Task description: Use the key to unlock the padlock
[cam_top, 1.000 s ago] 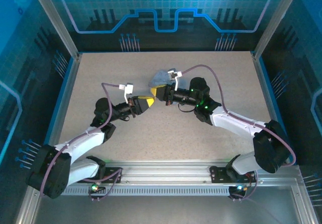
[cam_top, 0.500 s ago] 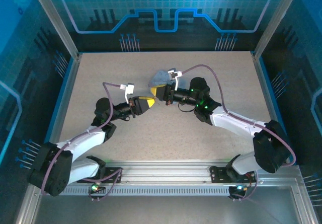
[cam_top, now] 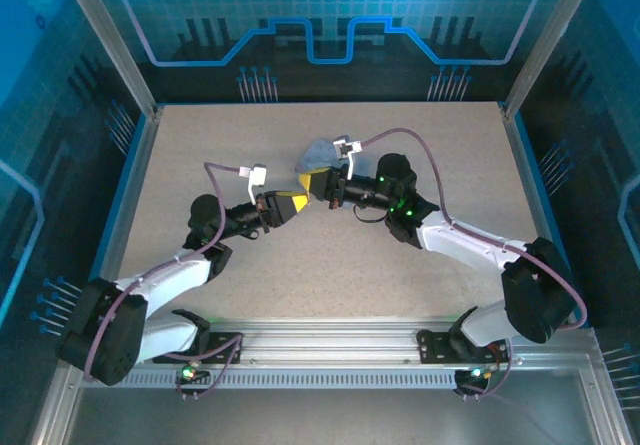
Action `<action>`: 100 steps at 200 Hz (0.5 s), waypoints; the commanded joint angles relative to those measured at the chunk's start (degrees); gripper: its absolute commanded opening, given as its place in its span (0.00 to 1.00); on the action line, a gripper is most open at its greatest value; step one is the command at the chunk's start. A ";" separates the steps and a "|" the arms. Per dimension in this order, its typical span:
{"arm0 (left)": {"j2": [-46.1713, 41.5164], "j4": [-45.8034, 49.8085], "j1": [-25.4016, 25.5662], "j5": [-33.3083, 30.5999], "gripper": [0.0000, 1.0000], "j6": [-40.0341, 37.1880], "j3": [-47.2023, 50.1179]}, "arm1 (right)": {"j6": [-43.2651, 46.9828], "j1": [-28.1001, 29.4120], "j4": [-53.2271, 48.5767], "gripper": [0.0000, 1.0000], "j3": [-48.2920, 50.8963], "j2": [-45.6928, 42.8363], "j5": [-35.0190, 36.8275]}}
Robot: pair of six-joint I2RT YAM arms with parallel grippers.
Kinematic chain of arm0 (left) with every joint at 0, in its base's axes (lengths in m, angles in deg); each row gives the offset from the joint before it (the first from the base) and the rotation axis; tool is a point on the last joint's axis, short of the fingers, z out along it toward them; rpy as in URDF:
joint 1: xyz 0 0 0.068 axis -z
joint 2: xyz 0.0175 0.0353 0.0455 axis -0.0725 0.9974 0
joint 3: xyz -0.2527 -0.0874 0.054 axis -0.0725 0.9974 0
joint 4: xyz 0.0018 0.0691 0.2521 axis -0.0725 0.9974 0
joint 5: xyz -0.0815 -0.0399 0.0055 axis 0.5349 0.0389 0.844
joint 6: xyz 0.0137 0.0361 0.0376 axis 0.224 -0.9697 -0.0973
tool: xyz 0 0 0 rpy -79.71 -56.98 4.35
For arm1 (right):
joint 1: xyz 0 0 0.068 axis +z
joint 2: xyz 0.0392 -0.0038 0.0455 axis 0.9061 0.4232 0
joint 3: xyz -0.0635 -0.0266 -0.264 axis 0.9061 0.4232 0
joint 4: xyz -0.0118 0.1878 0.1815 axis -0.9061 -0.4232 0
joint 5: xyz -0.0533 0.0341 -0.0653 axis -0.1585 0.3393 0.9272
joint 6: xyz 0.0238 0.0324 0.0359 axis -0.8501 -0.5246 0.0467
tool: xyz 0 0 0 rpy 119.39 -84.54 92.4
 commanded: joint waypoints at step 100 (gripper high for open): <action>-4.34 7.62 -1.25 -4.08 0.00 -6.79 1.92 | 0.70 0.85 -8.23 0.50 -2.01 -1.28 5.47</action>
